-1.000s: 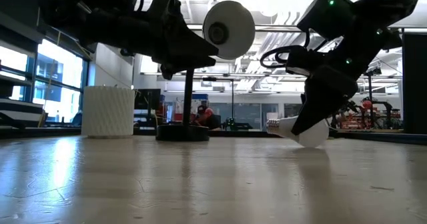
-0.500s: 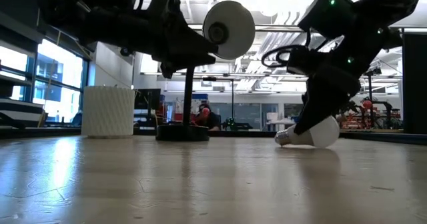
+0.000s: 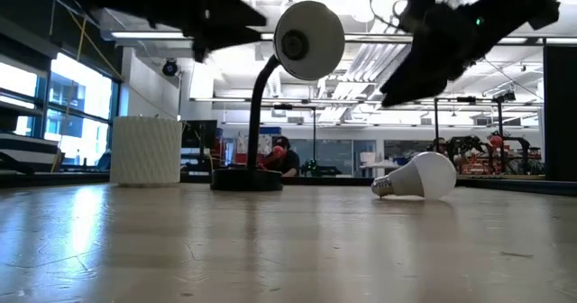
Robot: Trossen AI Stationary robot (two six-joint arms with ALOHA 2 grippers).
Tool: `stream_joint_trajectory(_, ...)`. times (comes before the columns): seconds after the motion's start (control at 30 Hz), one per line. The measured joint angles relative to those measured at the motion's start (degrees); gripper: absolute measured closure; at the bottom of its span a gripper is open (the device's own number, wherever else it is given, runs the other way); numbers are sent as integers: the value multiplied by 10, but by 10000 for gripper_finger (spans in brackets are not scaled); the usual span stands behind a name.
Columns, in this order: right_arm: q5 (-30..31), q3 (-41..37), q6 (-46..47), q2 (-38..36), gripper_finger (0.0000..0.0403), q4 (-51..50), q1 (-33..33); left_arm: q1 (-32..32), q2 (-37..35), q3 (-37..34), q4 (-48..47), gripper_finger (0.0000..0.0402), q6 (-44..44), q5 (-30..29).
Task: Screw lightbulb
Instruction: Prepare the desk lamp
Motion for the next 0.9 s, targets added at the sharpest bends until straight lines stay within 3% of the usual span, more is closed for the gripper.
stream_joint_trajectory(0.1, 0, 0, -19, -23, 96, 22, 0, 10, -53, 0, -61, 262, 6, -70)
stream_joint_trajectory(0.2, -1, 0, -48, -29, 96, 74, -8, 51, -84, 0, -92, 289, 6, -90)
stream_joint_trajectory(0.47, 15, 0, -79, -5, 96, 190, -76, 221, -69, 0, -96, 393, 18, 56)
stream_joint_trajectory(0.7, 63, 0, -66, 27, 103, 320, -116, 285, -15, 0, -32, 381, 90, 107)
stream_joint_trajectory(0.9, 88, 0, -68, 60, 150, 367, -143, 308, 37, 0, 29, 379, 115, 131)
